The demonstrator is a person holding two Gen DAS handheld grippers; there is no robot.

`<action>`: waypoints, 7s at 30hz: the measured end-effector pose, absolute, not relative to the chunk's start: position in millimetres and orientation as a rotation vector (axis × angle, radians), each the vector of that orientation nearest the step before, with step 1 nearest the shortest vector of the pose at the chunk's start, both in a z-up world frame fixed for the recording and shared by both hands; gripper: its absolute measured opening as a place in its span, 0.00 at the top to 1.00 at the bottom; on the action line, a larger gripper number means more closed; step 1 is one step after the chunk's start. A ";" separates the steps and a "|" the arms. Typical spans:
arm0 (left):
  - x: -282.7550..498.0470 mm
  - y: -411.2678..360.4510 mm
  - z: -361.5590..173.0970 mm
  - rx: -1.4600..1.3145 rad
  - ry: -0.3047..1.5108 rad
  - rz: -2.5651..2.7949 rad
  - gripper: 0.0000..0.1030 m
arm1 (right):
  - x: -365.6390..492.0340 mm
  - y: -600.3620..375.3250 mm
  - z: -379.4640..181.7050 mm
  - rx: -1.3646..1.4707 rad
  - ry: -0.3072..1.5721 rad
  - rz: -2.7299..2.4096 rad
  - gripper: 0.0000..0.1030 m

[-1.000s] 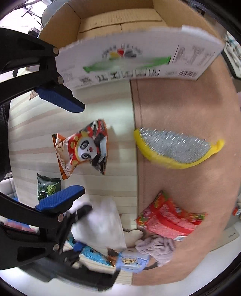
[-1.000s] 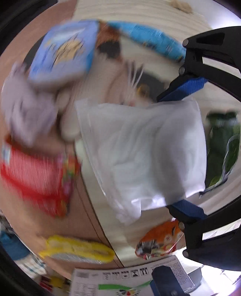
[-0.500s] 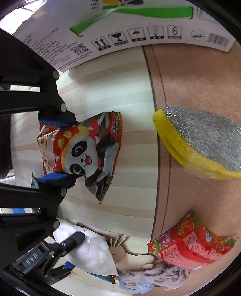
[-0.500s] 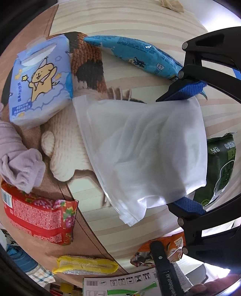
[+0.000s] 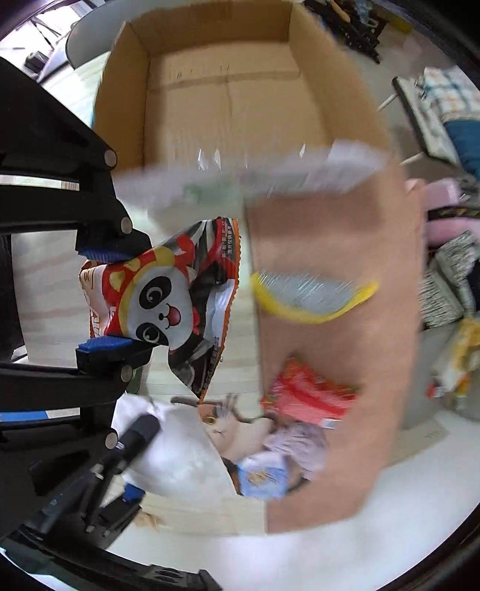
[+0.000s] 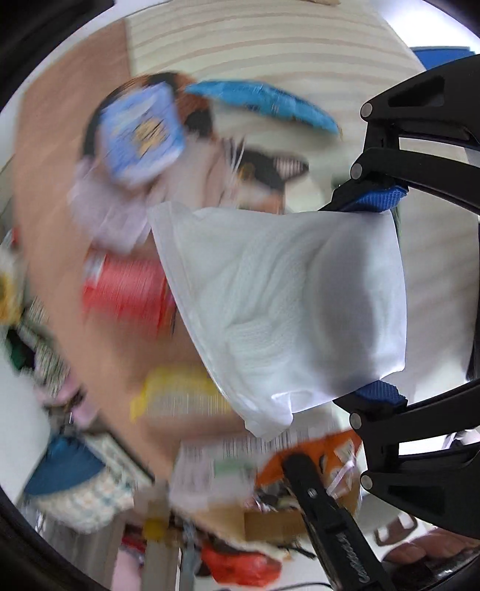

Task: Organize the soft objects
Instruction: 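Carry both items into the cardboard box and open both grippers, then grasp the red snack packet with right gripper while left grasps yellow sponge, then carry the red packet and sponge into the box and release both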

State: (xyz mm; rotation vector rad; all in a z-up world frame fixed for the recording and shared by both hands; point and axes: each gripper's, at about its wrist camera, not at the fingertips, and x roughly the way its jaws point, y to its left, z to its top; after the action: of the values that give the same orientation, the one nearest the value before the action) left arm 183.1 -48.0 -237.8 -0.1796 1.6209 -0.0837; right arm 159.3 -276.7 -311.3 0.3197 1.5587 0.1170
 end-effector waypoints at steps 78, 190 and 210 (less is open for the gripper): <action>86.7 206.1 -134.2 -0.130 1.245 0.116 0.01 | 83.1 42.8 -152.4 -0.017 1.263 0.258 0.00; 257.7 269.0 -303.5 -0.265 1.667 0.127 0.16 | 194.4 81.2 -327.6 -0.076 1.766 0.204 0.07; 149.7 230.6 -187.1 -0.176 1.397 0.102 0.09 | 164.3 64.9 -214.7 -0.100 1.453 0.198 0.00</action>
State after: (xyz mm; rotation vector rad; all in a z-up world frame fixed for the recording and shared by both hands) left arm 149.7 230.6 -187.1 -0.1760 1.3970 0.1017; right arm 164.3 64.9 -214.7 -0.0999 1.4533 0.1977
